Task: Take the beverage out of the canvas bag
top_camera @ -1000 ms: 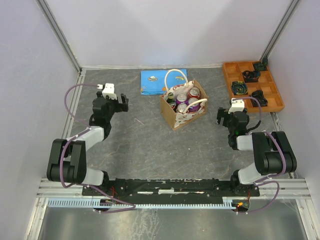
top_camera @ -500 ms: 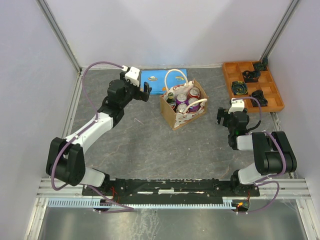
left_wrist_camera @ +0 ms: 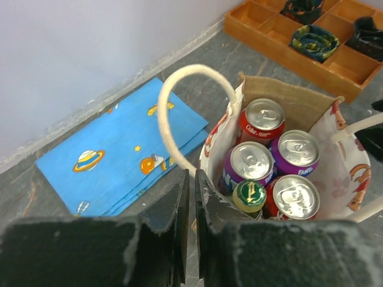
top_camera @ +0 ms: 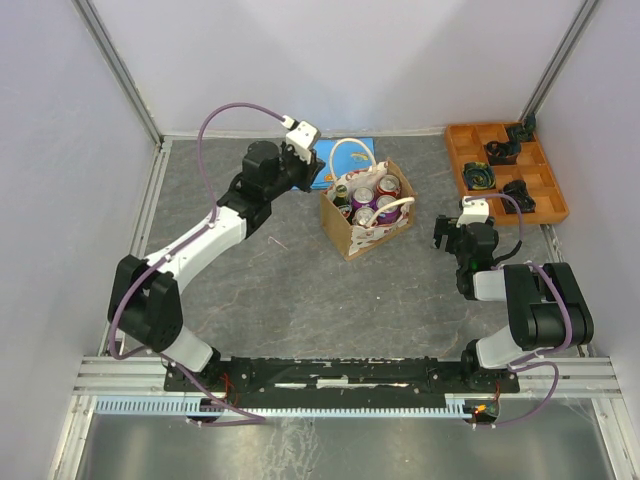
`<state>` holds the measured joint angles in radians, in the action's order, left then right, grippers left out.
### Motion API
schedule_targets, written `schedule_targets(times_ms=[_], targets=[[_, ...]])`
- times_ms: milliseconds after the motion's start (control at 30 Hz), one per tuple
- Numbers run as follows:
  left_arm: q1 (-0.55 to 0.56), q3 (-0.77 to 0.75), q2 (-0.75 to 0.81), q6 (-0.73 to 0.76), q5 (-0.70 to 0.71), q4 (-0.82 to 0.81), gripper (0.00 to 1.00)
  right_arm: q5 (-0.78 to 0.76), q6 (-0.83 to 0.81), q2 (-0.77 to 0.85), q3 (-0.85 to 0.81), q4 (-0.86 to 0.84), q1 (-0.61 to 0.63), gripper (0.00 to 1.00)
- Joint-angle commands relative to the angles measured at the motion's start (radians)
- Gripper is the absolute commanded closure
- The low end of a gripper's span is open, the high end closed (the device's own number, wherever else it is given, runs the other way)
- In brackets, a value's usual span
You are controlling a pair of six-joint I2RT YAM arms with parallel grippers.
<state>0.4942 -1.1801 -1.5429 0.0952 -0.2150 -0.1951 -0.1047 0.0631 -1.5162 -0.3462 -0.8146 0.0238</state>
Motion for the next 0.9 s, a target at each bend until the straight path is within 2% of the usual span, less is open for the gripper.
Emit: schedule_targets(times_ms=[0, 100, 200, 300, 367, 400, 433, 467, 567, 667, 867], targets=[[0.021, -0.101, -0.009, 0.023, -0.023, 0.022, 0.86, 0.008, -0.005, 0.003, -0.024, -0.041, -0.002, 0.01], [0.032, -0.140, -0.024, 0.013, -0.040, 0.041, 0.89, 0.008, -0.005, 0.002, -0.024, -0.041, -0.003, 0.01], [0.034, -0.214, -0.051, -0.042, -0.044, 0.101, 0.77, 0.008, -0.005, 0.004, -0.024, -0.041, -0.002, 0.01], [0.034, -0.312, -0.094, -0.056, -0.096, 0.191, 0.72, 0.008, -0.005, 0.004, -0.024, -0.041, -0.003, 0.01], [0.033, -0.346, -0.112, -0.050, -0.176, 0.216, 0.43, 0.009, -0.005, 0.004, -0.024, -0.041, -0.003, 0.01], [0.033, -0.359, -0.116, -0.050, -0.216, 0.220, 0.21, 0.008, -0.005, 0.004, -0.024, -0.041, -0.002, 0.01], [0.033, -0.365, -0.121, -0.061, -0.250, 0.217, 0.07, 0.008, -0.005, 0.003, -0.023, -0.041, -0.003, 0.01], [0.033, -0.364, -0.122, -0.077, -0.269, 0.208, 0.02, 0.008, -0.005, 0.005, -0.023, -0.041, -0.003, 0.01], [0.034, -0.331, -0.113, -0.159, -0.281, 0.126, 0.01, 0.008, -0.005, 0.005, -0.024, -0.041, -0.003, 0.01], [0.034, -0.300, -0.103, -0.220, -0.227, 0.069, 0.01, 0.008, -0.005, 0.004, -0.023, -0.041, -0.003, 0.01], [0.036, -0.322, -0.114, -0.202, -0.183, 0.109, 0.00, 0.008, -0.005, 0.003, -0.023, -0.041, -0.002, 0.01]])
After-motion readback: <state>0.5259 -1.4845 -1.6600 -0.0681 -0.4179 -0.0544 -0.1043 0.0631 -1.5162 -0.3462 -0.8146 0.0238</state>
